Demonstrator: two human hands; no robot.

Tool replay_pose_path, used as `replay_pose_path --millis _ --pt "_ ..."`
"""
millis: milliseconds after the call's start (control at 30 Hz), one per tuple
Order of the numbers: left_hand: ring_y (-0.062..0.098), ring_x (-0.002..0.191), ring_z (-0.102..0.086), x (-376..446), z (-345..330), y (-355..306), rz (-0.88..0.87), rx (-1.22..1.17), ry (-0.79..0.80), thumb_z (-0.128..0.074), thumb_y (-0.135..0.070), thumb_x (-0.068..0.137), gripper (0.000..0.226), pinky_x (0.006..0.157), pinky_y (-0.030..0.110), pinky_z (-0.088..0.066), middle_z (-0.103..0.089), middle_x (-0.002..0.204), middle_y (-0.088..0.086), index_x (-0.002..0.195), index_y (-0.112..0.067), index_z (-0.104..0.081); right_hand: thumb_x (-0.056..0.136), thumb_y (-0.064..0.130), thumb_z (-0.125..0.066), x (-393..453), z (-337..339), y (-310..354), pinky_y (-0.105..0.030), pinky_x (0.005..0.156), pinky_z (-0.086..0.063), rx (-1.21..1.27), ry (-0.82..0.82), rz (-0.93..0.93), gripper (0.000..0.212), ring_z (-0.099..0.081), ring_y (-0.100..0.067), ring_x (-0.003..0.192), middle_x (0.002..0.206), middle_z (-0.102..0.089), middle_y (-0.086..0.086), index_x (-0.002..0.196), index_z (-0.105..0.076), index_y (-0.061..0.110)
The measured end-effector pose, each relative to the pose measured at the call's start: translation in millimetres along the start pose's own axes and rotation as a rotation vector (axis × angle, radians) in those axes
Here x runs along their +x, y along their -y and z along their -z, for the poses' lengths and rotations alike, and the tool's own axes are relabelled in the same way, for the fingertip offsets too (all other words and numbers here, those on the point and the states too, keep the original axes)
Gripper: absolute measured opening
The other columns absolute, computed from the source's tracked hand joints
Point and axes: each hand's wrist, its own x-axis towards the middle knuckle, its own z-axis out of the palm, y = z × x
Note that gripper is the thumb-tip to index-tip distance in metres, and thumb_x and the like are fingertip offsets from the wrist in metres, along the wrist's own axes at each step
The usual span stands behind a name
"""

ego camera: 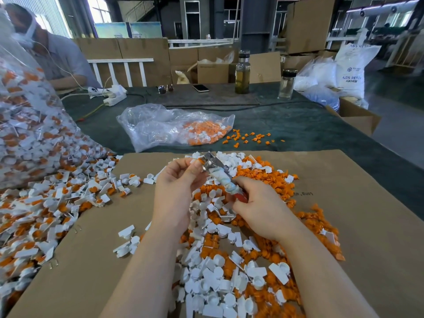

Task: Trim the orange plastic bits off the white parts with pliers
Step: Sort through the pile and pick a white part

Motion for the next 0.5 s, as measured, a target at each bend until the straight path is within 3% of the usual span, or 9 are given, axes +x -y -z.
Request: replay_pose_path --millis 167,367,433,500 --pt "0.015 0.082 -0.076 18 29 -11 0.334 -0.355 -0.298 -0.059 -0.011 0.097 0.013 0.067 0.024 -0.061 -0.078 0.087 0.009 0.106 -0.004 -0.064 0.089 0.02 -0.056 3 1 -8 -0.023 0.052 -0.035 -0.035 -0.179 -0.05 0.009 -0.053 -0.009 0.063 0.076 -0.058 0.011 0.097 -0.057 0.024" --pt "0.019 0.071 -0.076 32 65 -20 0.35 -0.898 -0.559 -0.052 -0.007 0.101 0.019 0.062 0.032 -0.062 -0.076 0.08 0.015 0.119 -0.003 -0.057 0.089 0.025 -0.056 4 4 -15 -0.023 0.049 -0.034 -0.052 -0.331 -0.158 0.004 -0.053 -0.008 0.06 0.072 -0.056 0.012 0.09 -0.054 0.028" --pt "0.021 0.071 -0.076 35 72 -21 0.331 -0.963 -0.597 -0.052 -0.006 0.101 0.021 0.062 0.033 -0.062 -0.075 0.086 0.016 0.12 -0.002 -0.057 0.09 0.024 -0.055 5 5 -17 -0.022 0.047 -0.031 -0.066 -0.363 -0.193 0.003 -0.052 -0.008 0.057 0.07 -0.055 0.011 0.089 -0.054 0.027" --pt "0.022 0.081 -0.074 37 74 -22 0.316 -0.99 -0.603 -0.047 -0.005 0.102 0.027 0.071 0.033 -0.061 -0.072 0.095 0.015 0.127 -0.003 -0.056 0.091 0.026 -0.054 5 7 -19 -0.02 0.047 -0.029 -0.064 -0.383 -0.225 0.003 -0.052 -0.007 0.056 0.071 -0.057 0.01 0.092 -0.057 0.024"
